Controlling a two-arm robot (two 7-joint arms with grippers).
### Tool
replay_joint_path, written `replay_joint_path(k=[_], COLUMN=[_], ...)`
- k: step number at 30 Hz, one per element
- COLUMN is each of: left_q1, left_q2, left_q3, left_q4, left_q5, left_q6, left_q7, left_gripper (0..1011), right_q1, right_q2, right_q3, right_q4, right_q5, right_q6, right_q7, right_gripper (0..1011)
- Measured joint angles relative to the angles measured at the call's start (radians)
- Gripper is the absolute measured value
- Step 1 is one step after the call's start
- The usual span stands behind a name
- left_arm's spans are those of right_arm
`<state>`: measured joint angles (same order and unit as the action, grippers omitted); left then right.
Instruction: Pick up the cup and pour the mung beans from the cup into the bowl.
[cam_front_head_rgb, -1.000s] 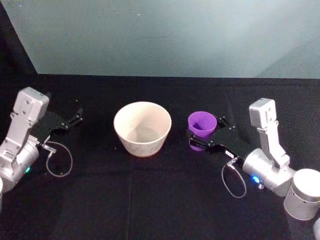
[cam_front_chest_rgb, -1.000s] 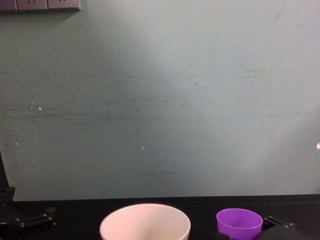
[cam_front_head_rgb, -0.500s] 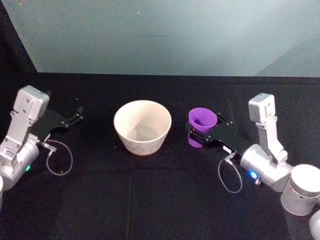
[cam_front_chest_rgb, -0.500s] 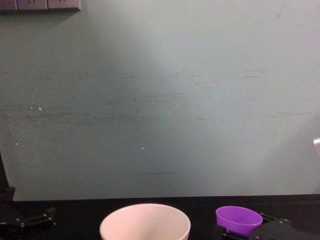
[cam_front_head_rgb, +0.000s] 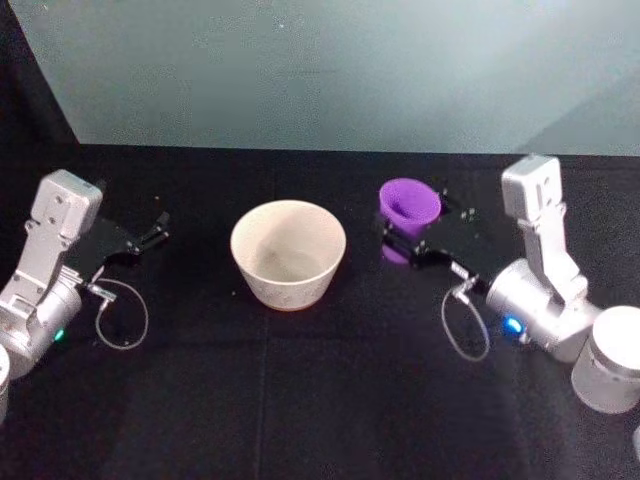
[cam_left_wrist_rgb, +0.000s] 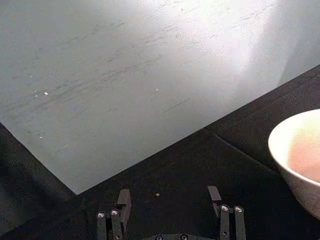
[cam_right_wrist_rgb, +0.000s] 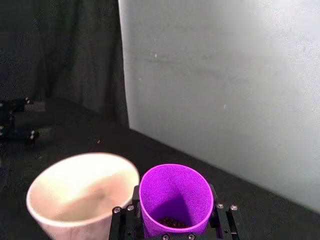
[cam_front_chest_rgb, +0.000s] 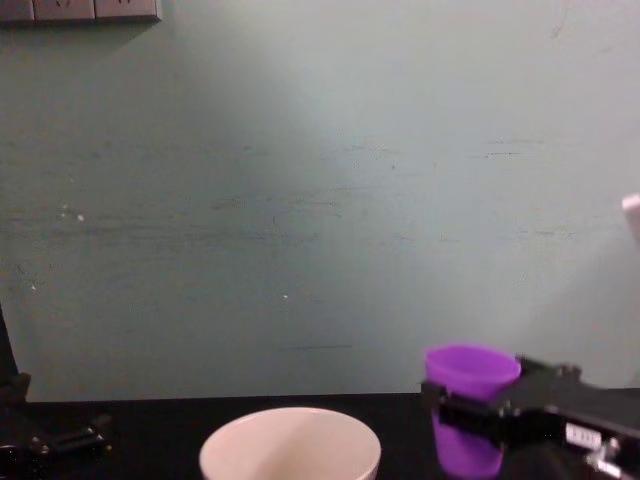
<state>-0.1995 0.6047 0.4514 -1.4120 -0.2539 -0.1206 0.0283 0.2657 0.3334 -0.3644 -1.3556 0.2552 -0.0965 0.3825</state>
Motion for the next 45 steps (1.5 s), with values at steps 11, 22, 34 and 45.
replay_joint_path(k=[11, 22, 34, 45], left_q1=[0.0, 0.0, 0.0, 0.0], left_q2=[0.0, 0.0, 0.0, 0.0], left_q3=[0.0, 0.0, 0.0, 0.0], left_q4=[0.0, 0.0, 0.0, 0.0], left_q5=[0.0, 0.0, 0.0, 0.0], left_q6=[0.0, 0.0, 0.0, 0.0], left_q7=[0.0, 0.0, 0.0, 0.0], left_gripper=[1000, 1000, 1000, 1000], right_q1=[0.006, 0.007, 0.007, 0.007], right_q2=[-0.017, -0.012, -0.01, -0.009], right_q3=[0.041, 0.036, 0.033, 0.032], right_q4=[-0.056, -0.058, -0.059, -0.06], right_q5=[-0.033, -0.033, -0.033, -0.033], right_q6=[0.024, 0.029, 0.032, 0.033], right_q7=[-0.044, -0.043, -0.043, -0.043], right_gripper=[735, 735, 735, 735])
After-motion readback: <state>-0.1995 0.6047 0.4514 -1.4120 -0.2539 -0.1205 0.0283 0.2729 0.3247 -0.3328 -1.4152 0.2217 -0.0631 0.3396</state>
